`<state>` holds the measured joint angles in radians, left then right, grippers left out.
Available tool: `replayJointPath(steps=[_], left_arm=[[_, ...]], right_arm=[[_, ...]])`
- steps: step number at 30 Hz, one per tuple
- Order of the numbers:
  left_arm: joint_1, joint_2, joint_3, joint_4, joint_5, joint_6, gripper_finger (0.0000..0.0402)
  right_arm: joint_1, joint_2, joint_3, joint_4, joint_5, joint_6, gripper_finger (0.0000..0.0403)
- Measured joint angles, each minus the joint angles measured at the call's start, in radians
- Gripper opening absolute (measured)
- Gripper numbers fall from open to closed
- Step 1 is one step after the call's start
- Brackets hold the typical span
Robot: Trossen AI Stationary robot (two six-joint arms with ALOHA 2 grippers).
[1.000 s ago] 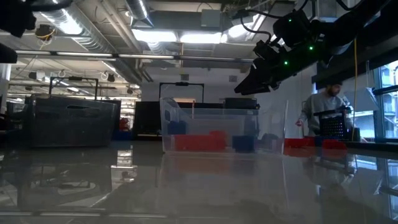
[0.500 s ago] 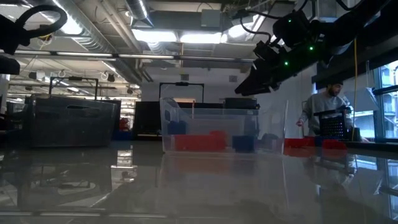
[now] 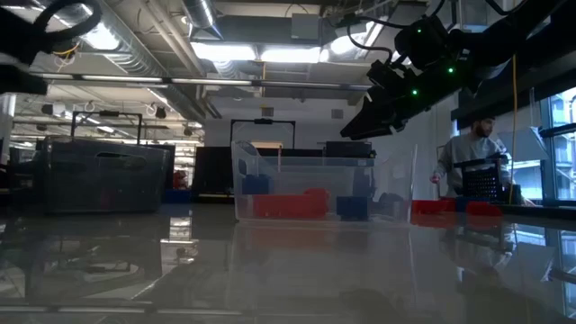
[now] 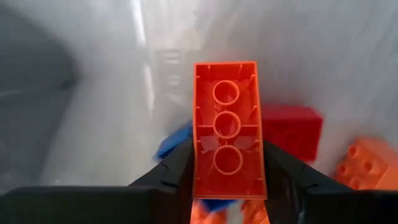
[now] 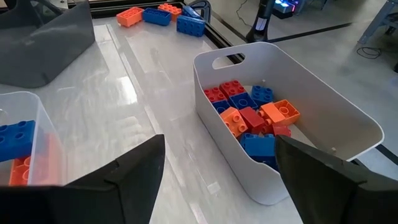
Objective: Sort blocks by size
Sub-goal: Put the big orange game piece into the transparent bin
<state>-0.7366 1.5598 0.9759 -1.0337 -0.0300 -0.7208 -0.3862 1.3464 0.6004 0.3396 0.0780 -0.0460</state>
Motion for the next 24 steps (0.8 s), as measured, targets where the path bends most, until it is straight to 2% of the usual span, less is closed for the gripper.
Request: replayJointPath(steps=[4, 8, 11, 14, 24], left_arm=[[0.037, -0.058, 0.053, -0.096, -0.077, 0.03, 0.0127], [0.097, -0.126, 0.108, -0.089, -0.209, 0.127, 0.0129], [0.157, -0.176, 0.127, -0.025, -0.32, 0.222, 0.0131], [0.226, -0.21, 0.128, 0.059, -0.39, 0.33, 0.0132], [0.454, -0.203, 0.127, 0.349, -0.411, 0.617, 0.0133]], right_arm=[[0.0, 0.0, 0.0, 0.0, 0.0, 0.0, 0.03], [0.0, 0.0, 0.0, 0.001, 0.0, 0.0, 0.03], [0.0, 0.0, 0.0, 0.001, 0.0, 0.0, 0.03], [0.0, 0.0, 0.0, 0.001, 0.0, 0.0, 0.03], [0.0, 0.0, 0.0, 0.0, 0.0, 0.0, 0.03]])
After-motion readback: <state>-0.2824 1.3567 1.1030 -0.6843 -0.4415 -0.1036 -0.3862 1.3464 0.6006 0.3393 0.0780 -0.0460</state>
